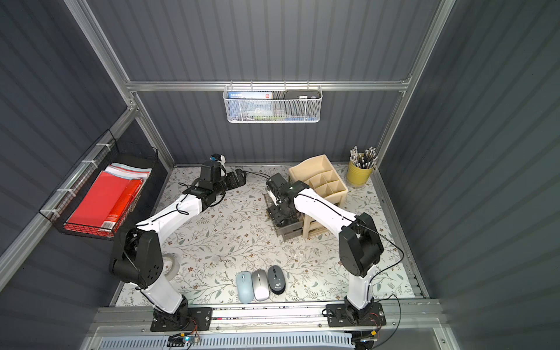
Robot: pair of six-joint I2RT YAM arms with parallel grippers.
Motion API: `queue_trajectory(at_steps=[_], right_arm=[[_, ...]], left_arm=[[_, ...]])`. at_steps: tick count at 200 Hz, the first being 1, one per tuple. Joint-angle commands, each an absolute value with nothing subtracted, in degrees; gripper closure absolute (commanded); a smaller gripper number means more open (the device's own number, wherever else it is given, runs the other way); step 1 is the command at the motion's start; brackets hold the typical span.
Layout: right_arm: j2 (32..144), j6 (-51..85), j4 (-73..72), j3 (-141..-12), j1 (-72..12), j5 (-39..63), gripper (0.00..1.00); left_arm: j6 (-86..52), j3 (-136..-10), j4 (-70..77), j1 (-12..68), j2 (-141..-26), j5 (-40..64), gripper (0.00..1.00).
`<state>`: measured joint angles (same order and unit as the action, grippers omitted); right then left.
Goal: Take the mice out of the drawer
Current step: Pick up the mouse from the drawer.
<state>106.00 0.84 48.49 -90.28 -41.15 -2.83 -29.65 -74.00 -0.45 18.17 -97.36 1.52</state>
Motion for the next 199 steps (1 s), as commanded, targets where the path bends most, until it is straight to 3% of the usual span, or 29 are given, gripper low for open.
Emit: queue_trajectory(at_steps=[1,29,53,95,129,150,199], right_arm=[[106.0,-0.6,50.1,-89.6,-40.8,0.2,0.18],[108.9,-1.3,49.8,-89.8,-39.7,3.6,0.21],[111.3,-2.2,49.9,-90.2,-38.4,7.5,0.35],[111.9,-1.9,51.1,-91.7,-38.2,4.0,0.5],[108.8,-1.7,49.7,-92.6,-38.2,3.0,0.71],[106.0,-1.8,48.2,-93.8,-38.2,1.6,0.75],[97.2,-1.7,45.3,-95.1,-39.4,1.5,0.73]], left_arm=[[-28.8,-73.7,0.0,18.3,-97.0,2.4,0.01],[-28.7,-73.7,0.0,18.2,-96.9,2.4,0.01],[-28.6,-73.6,0.1,18.2,-96.7,2.4,0.01],[-28.7,-73.6,0.2,18.3,-97.1,2.5,0.01],[-28.6,-73.6,0.5,18.2,-97.4,2.9,0.01],[-28.5,-73.7,0.4,18.3,-97.5,3.0,0.01],[-28.1,-74.3,0.2,18.2,-97.8,3.1,0.01]])
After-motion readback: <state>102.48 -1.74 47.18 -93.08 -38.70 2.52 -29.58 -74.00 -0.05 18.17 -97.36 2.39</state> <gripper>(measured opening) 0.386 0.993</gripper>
